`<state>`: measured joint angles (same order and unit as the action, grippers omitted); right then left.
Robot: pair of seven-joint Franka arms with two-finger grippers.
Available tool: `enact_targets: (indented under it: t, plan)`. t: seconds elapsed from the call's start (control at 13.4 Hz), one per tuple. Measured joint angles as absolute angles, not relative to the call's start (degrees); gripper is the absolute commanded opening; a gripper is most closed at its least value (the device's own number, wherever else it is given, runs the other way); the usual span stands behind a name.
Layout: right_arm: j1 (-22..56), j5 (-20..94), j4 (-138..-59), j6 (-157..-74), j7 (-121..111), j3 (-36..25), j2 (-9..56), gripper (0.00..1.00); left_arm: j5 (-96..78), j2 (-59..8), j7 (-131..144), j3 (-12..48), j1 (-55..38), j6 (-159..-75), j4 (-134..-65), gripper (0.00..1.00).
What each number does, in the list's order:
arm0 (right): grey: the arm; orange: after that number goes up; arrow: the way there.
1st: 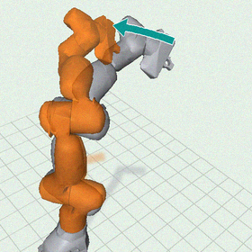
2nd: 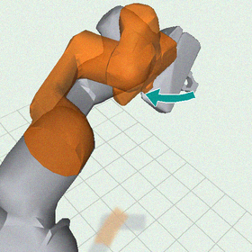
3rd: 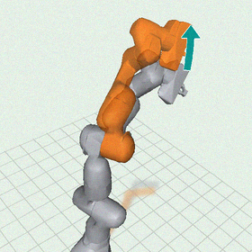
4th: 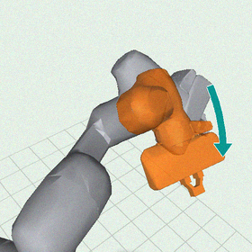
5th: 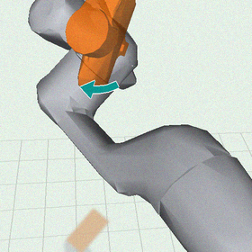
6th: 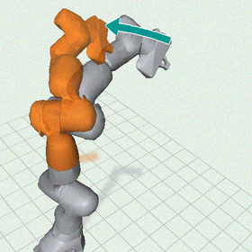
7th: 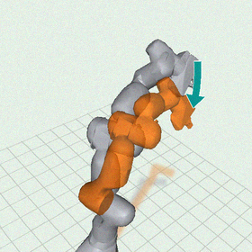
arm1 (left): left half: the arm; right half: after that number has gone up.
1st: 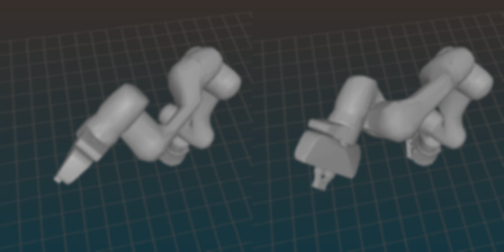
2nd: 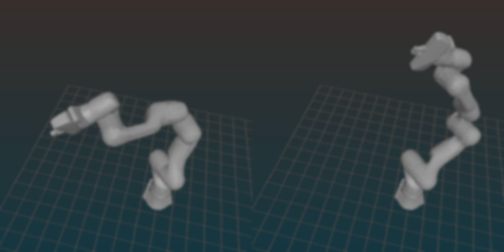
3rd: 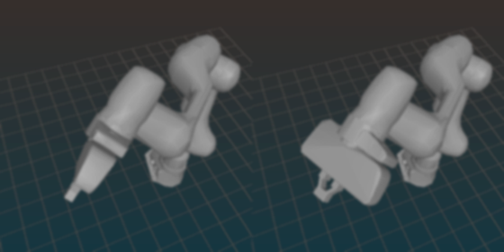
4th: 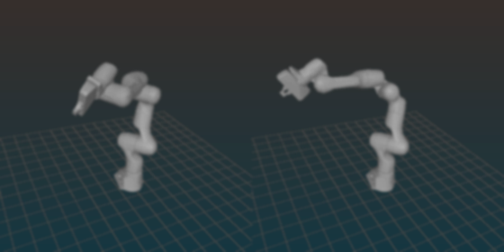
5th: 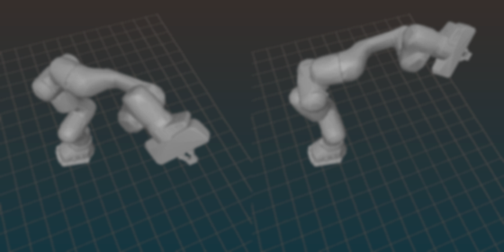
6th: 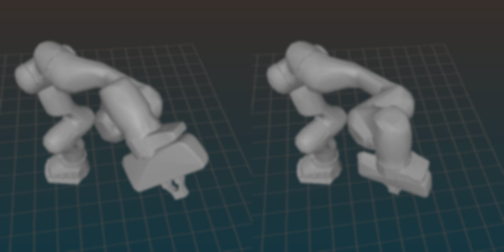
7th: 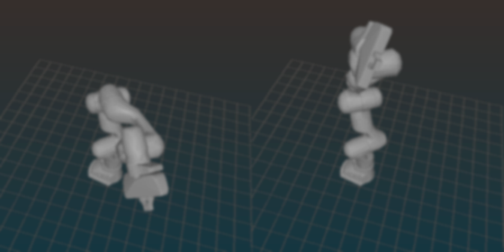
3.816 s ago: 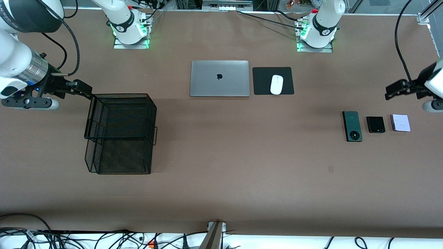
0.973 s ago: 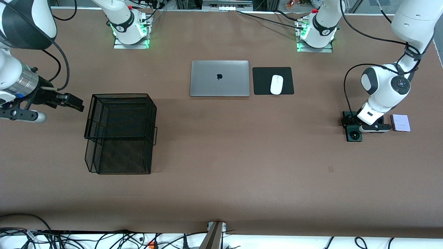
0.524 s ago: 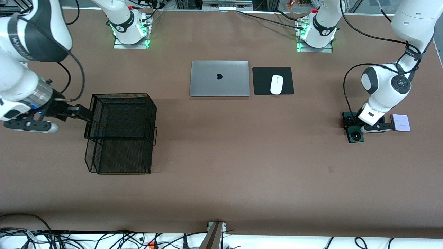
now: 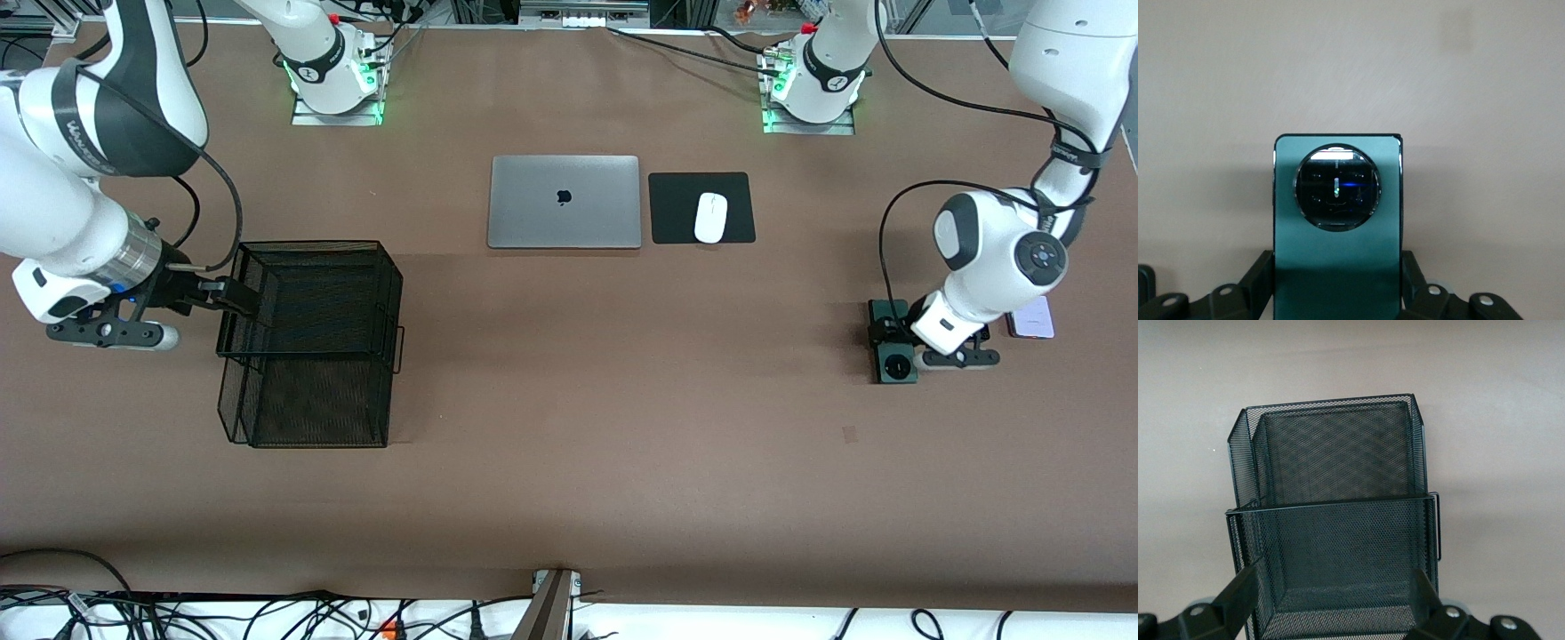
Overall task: Place phones with both arms
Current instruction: 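Lift the green phone with the left gripper, then carry the green phone beside the laptop while the right gripper approaches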
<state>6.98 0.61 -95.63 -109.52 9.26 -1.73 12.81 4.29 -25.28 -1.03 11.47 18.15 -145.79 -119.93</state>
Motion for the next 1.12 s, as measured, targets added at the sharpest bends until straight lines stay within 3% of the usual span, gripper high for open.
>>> enact_targets:
  t: [0.22,0.6,0.9,1.12]
  plan:
    - [6.99,0.61,-95.63,-110.17,9.26,-1.74,13.62,1.00,4.29,-25.50,5.86,14.35,14.67,-143.43,-116.17,0.03]
    - [6.99,0.61,-95.39,-110.40,9.22,-1.76,13.68,1.00,4.31,-30.09,30.43,14.71,-4.33,-140.98,-110.37,0.03]
    - [7.10,0.48,-95.38,-110.36,9.21,-1.73,13.67,1.00,4.31,-36.55,45.89,14.39,-17.36,-132.67,-97.66,0.02]
    - [7.19,-1.03,-95.35,-109.95,9.21,-1.70,13.60,1.00,4.32,-42.99,52.15,12.83,-25.65,-131.55,-88.51,0.00]
